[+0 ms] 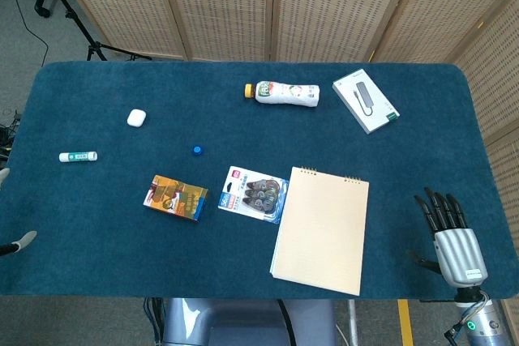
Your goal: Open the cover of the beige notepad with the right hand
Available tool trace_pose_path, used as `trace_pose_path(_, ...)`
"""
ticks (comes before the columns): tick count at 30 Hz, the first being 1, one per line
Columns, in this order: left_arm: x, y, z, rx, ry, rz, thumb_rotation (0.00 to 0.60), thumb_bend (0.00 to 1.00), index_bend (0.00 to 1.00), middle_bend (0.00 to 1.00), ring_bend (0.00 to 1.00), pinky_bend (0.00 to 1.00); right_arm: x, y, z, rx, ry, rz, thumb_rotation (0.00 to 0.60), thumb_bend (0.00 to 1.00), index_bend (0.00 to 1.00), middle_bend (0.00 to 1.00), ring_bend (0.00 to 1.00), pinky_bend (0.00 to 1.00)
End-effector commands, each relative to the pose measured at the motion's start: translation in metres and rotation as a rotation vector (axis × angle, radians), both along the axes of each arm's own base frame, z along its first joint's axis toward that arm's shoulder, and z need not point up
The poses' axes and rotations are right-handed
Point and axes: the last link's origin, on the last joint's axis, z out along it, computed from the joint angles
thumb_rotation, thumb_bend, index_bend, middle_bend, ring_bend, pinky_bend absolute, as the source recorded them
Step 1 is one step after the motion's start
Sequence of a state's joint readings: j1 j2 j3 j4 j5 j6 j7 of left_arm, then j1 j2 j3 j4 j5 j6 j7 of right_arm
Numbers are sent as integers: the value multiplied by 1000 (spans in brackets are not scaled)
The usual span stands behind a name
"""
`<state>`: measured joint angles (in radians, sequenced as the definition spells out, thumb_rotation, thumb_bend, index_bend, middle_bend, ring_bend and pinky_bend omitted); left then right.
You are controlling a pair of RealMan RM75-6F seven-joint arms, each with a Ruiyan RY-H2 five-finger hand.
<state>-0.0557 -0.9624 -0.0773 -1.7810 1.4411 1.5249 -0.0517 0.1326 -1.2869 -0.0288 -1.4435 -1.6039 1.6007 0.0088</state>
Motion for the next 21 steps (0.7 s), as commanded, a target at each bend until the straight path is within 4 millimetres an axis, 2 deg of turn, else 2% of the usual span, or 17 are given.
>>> trace_pose_path(1, 0, 0, 0, 0, -1, 1, 600, 0, 0, 0, 0, 0, 0, 0, 0, 0, -2, 5, 600, 0, 0, 0, 0, 0)
trace_pose_path(7, 0, -2, 1, 2, -2, 0, 600, 0, 0, 0, 0, 0, 3, 4, -4, 43, -6, 33, 600, 0, 0, 0, 0, 0)
trace_pose_path(13, -1, -2, -1, -2, 5, 5, 600, 0, 0, 0, 0, 0, 9, 15, -17, 205, 2, 146, 600, 0, 56, 0, 0, 0)
trace_pose_path(19, -1, -2, 0, 3, 1, 10, 600, 0, 0, 0, 0, 0, 10, 31, -49, 354, 57, 244, 600, 0, 130, 0, 0, 0)
trace_pose_path(21, 0, -2, -1, 1, 0, 10, 600, 0, 0, 0, 0, 0, 8, 34, -55, 366, 79, 252, 600, 40, 147, 0, 0, 0)
